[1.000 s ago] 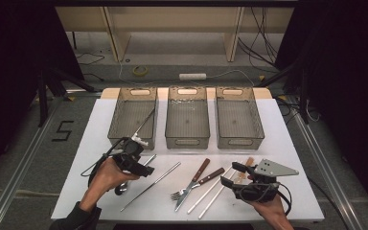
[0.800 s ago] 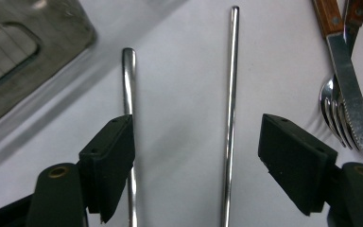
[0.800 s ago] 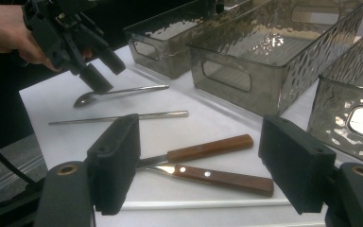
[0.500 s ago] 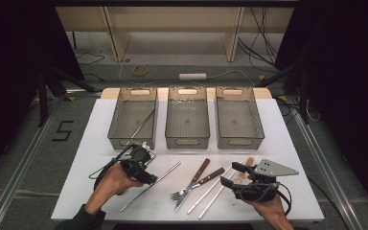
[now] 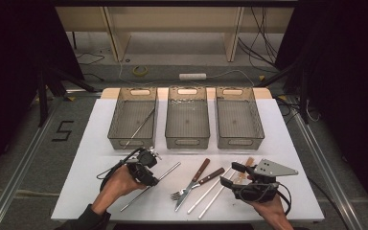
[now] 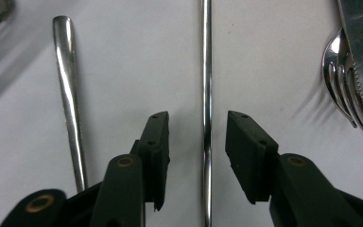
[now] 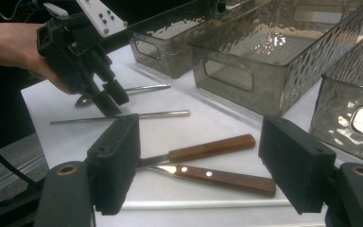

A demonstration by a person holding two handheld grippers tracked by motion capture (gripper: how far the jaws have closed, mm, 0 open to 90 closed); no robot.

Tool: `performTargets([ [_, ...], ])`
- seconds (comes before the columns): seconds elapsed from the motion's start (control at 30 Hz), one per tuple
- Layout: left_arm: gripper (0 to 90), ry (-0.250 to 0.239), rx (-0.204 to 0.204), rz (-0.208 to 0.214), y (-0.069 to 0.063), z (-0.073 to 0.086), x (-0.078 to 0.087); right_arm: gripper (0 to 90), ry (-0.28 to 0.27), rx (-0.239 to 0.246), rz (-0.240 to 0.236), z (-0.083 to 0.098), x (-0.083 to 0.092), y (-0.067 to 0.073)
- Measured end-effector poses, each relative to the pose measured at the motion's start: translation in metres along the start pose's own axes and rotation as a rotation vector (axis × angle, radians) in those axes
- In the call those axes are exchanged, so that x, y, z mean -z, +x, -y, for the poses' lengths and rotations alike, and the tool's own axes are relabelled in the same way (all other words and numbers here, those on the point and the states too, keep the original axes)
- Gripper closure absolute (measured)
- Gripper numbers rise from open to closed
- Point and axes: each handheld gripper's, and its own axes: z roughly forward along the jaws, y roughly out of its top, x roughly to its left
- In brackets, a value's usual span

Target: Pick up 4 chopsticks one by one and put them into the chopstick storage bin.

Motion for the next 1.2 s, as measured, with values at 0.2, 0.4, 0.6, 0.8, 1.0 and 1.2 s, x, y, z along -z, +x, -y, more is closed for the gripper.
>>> performTargets([
  [0.2, 69.8, 0.026, -0.032, 0.013, -0.003, -0.002, -0.005, 31.0, -0.002, 0.002, -0.002, 0.000, 0.000, 0.000],
  [0.4, 76.4, 0.029, -0.043, 0.006, -0.005, -0.003, -0.008, 31.0, -0.001, 0.002, -0.002, 0.000, 0.000, 0.000],
  [0.6, 79.6, 0.037, -0.056, -0.015, -0.008, -0.005, -0.011, 31.0, 0.000, 0.001, 0.000, 0.000, 0.000, 0.000],
  [0.8, 82.9, 0.030, -0.058, -0.029, -0.009, -0.005, -0.012, 31.0, 0.000, 0.003, -0.001, 0.000, 0.000, 0.000],
  [1.0, 84.4, 0.023, -0.079, -0.038, -0.010, -0.004, -0.011, 31.0, -0.001, 0.004, 0.001, 0.000, 0.000, 0.000],
  [1.2, 85.0, 0.005, -0.092, -0.036, -0.010, -0.004, -0.011, 31.1, -0.002, 0.004, 0.001, 0.000, 0.000, 0.000],
])
